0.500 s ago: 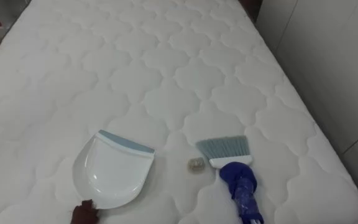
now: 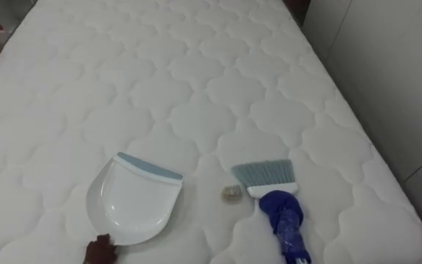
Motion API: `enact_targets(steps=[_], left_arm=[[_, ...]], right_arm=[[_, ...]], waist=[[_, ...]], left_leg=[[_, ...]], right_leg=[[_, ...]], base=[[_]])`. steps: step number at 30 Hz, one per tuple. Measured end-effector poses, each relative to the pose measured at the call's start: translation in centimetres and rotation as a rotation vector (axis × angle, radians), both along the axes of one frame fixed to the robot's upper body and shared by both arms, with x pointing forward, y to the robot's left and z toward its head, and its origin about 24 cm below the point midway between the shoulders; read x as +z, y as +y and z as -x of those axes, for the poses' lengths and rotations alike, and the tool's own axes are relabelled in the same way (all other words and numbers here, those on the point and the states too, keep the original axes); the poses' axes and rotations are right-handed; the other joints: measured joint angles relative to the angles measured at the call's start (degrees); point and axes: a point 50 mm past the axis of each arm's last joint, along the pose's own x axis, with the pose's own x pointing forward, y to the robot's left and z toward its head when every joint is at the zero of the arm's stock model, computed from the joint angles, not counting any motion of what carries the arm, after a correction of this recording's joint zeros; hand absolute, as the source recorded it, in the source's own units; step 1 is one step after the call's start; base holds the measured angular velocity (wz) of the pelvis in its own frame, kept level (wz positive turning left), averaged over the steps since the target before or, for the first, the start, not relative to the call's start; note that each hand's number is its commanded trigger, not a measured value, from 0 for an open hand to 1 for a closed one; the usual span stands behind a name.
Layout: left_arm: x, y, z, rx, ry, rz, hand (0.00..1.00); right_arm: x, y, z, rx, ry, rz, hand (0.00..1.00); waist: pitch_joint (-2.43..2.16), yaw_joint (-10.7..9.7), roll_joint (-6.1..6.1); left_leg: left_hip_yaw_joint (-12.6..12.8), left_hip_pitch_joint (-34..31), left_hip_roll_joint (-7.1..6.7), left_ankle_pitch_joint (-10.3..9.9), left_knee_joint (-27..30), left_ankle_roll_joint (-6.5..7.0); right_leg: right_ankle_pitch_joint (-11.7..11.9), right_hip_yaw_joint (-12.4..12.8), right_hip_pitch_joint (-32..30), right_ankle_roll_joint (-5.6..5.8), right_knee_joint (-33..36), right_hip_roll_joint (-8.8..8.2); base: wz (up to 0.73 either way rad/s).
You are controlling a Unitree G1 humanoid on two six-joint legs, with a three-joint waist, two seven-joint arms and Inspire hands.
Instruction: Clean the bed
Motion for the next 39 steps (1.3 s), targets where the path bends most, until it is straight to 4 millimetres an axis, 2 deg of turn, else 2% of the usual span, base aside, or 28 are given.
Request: enact_targets(steps=[5, 7, 8, 9, 11, 19, 23, 29, 36, 39], left_arm=[[0.1, 0.2, 0.0, 0.038, -0.016, -0.012, 0.0], [0.3, 0.5, -0.1, 0.054, -0.041, -0.048, 0.0], [0.3, 0.6, -0.1, 0.061, -0.05, -0.06, 0.0], [0.5, 0.8, -0.3, 0.065, -0.069, -0.09, 0.0], [0.8, 1.1, -0.9, 0.059, -0.107, -0.143, 0.0], [3.3, 2.2, -5.6, 0.069, -0.423, -0.397, 0.0], [4.8, 2.2, -7.8, 0.059, -0.562, -0.458, 0.0], [6.3, 0.7, -10.6, -0.018, -0.745, -0.466, 0.0], [6.7, -1.0, -12.1, -0.098, -0.824, -0.404, 0.0], [6.6, -1.8, -12.5, -0.136, -0.843, -0.369, 0.0]], right_arm=[[0.0, -0.1, 0.5, -0.023, 0.008, 0.014, 0.0], [0.0, -0.1, 0.5, -0.023, 0.008, 0.016, 0.0], [0.0, -0.1, 0.5, -0.023, 0.007, 0.017, 0.0], [0.0, -0.1, 0.4, -0.021, 0.002, 0.019, 0.0], [0.0, -0.2, -0.1, -0.017, -0.015, 0.022, 0.0], [0.1, -0.1, -0.9, -0.027, -0.095, 0.038, 0.0], [0.2, -0.1, -1.4, -0.022, -0.127, 0.043, 0.0], [0.2, 0.2, -1.3, 0.001, -0.151, 0.024, 0.0], [0.2, 0.5, -1.7, 0.022, -0.158, -0.002, 0.0], [0.1, 0.7, -1.9, 0.039, -0.161, -0.008, 0.0]], waist=[[-0.04, 0.77, -0.08], [-0.33, 1.06, 0.31], [-0.19, 1.06, -0.25], [-0.39, 1.11, 0.17], [-0.33, 1.03, 0.05], [-0.24, 0.84, -0.01], [-0.25, 0.9, 0.01], [-0.19, 0.41, -0.09], [-0.05, -0.2, -0.14], [0.21, -0.44, 0.23]], left_leg=[[0.17, -0.09, 0.0, 0.0, -0.02, 0.0], [0.14, -0.14, 0.0, 0.0, -0.04, 0.0], [0.1, -0.11, 0.0, 0.0, -0.07, 0.0], [-0.05, -0.05, 0.0, 0.0, -0.08, 0.0], [-0.25, -0.08, 0.0, 0.0, -0.07, 0.0], [-1.45, -0.36, -0.01, 0.08, -0.04, 0.14], [-1.73, -1.04, -0.03, 0.11, 0.15, 0.18], [-1.85, -1.05, -0.05, 0.13, -0.17, 0.21], [-1.8, -1.28, -0.05, 0.13, -0.14, 0.21], [-1.68, -1.45, -0.05, 0.13, -0.14, 0.21]], right_leg=[[0.0, 0.07, -0.13, 0.0, -0.32, 0.0], [0.0, 0.01, -0.03, 0.0, -0.51, 0.01], [0.0, 0.0, 0.05, 0.0, -0.39, 0.01], [0.0, -0.02, 0.13, 0.0, -0.2, 0.02], [0.0, -0.15, 0.12, 0.0, -0.19, 0.02], [0.01, -1.32, 0.31, -0.02, -0.15, -0.04], [0.02, -1.5, -0.19, -0.04, -0.3, -0.06], [0.04, -1.65, 0.03, -0.05, -0.73, -0.06], [0.16, -1.67, 0.31, -0.08, -1.19, -0.05], [0.17, -1.6, -0.09, -0.08, -1.19, -0.05]], base=[[0.0], [0.0], [0.0], [0.0], [0.03], [0.07], [0.02], [0.01], [0.0], [0.0]])
